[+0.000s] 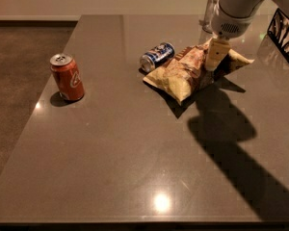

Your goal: Move brown chip bag near pepsi can

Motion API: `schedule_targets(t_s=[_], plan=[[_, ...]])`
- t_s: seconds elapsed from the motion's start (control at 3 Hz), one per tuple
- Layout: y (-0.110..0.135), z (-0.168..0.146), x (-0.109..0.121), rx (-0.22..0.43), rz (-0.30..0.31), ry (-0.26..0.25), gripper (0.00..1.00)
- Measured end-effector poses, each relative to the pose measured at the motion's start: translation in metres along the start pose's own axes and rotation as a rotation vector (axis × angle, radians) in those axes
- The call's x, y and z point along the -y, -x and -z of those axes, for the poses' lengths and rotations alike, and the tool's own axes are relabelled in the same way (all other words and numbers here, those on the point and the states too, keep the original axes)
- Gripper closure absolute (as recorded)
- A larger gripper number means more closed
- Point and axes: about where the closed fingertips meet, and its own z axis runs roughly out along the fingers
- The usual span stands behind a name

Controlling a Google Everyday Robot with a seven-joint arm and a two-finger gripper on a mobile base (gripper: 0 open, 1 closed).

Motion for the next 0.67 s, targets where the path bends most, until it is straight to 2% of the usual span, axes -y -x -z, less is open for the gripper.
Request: schedule_targets(t_s=[0.33,0.67], plan=[[0.0003,-0.0005,-0.0002,0.0,0.001,0.0,0.0],[0.0003,-0.0006,-0.0002,0.0,0.001,0.0,0.0]])
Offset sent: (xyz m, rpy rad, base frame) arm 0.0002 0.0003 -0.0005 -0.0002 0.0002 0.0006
